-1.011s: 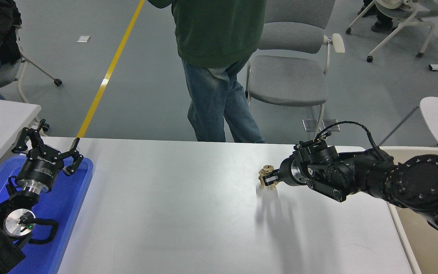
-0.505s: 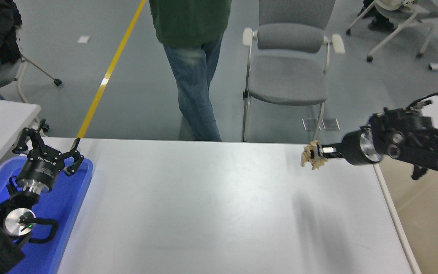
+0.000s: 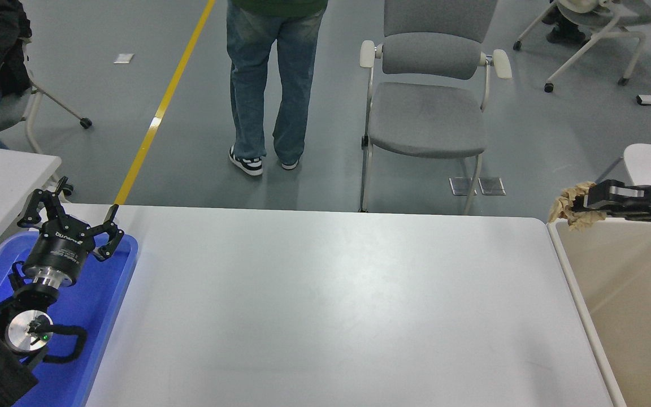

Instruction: Clean the table surface

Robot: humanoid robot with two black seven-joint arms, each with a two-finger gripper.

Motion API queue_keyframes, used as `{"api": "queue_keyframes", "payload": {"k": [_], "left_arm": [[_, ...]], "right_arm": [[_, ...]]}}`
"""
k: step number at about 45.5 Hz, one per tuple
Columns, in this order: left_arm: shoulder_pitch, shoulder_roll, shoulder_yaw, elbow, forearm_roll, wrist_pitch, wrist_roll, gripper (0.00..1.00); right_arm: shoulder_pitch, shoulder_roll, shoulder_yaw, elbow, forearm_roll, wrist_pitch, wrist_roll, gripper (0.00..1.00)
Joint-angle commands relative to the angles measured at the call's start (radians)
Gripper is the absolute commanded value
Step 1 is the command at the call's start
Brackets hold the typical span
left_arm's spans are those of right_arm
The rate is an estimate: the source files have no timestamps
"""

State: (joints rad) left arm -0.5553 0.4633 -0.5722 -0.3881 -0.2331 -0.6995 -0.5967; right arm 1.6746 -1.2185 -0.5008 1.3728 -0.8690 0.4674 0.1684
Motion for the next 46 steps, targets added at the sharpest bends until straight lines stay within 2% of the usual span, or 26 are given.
{"api": "queue_keyframes", "payload": {"k": [1, 11, 15, 28, 38, 46], "left_arm": [[0.0, 0.0, 0.0, 0.0, 0.0, 0.0, 0.0, 1.0], [0.0, 0.0, 0.0, 0.0, 0.0, 0.0, 0.0, 1.0], [0.0, 0.0, 0.0, 0.0, 0.0, 0.0, 0.0, 1.0], [0.0, 0.0, 0.0, 0.0, 0.0, 0.0, 0.0, 1.0], [0.0, 0.0, 0.0, 0.0, 0.0, 0.0, 0.0, 1.0], [0.0, 0.0, 0.0, 0.0, 0.0, 0.0, 0.0, 1.0]], "right_arm": [[0.024, -0.052, 0.002, 0.012, -0.002, 0.031, 0.0, 0.0], [0.011, -0.05, 0.004, -0.079, 0.018, 0.002, -0.003, 0.0], [-0.041, -0.049, -0.002, -0.161, 0.079, -0.058, -0.001, 0.0], [-0.436, 0.135, 0.025, -0.483, 0.392, -0.395, 0.003, 0.0], [-0.775, 0.368, 0.2, -0.84, 0.512, -0.558, 0.002, 0.0], [-0.947, 0.563, 0.347, -1.139, 0.513, -0.601, 0.002, 0.0]]}}
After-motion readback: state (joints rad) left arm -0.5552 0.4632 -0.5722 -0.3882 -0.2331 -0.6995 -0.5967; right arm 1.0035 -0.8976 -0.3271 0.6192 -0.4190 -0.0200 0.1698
